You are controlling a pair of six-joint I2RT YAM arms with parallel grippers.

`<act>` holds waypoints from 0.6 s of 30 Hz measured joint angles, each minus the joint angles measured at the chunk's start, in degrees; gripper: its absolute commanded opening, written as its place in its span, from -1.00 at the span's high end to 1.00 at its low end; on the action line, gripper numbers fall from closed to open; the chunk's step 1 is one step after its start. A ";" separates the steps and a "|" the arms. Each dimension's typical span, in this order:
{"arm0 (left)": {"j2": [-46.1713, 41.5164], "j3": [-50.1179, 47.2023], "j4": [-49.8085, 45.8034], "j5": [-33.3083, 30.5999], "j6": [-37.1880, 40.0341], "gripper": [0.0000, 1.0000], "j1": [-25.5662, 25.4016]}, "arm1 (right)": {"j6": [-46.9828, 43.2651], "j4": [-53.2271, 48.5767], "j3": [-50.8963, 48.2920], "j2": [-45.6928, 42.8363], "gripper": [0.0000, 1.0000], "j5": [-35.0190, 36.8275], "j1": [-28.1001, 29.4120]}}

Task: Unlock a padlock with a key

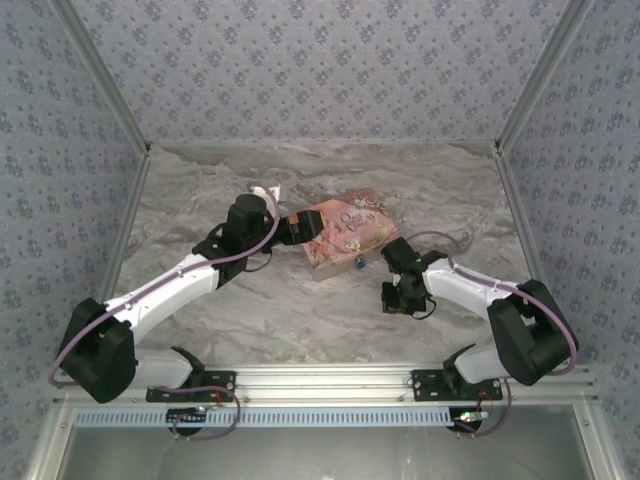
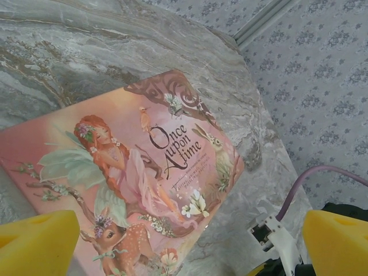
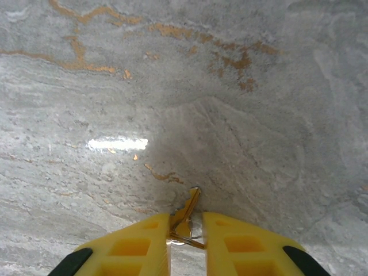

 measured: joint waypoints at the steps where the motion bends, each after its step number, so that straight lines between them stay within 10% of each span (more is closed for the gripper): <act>1: 0.00 0.00 -0.15 -0.11 0.04 -0.99 0.00 | -0.02 -0.11 0.09 0.02 0.65 0.04 0.02; 18: -1.57 0.02 -2.62 -2.05 0.66 -0.99 0.00 | -0.66 -0.28 0.63 -0.50 1.00 0.52 0.55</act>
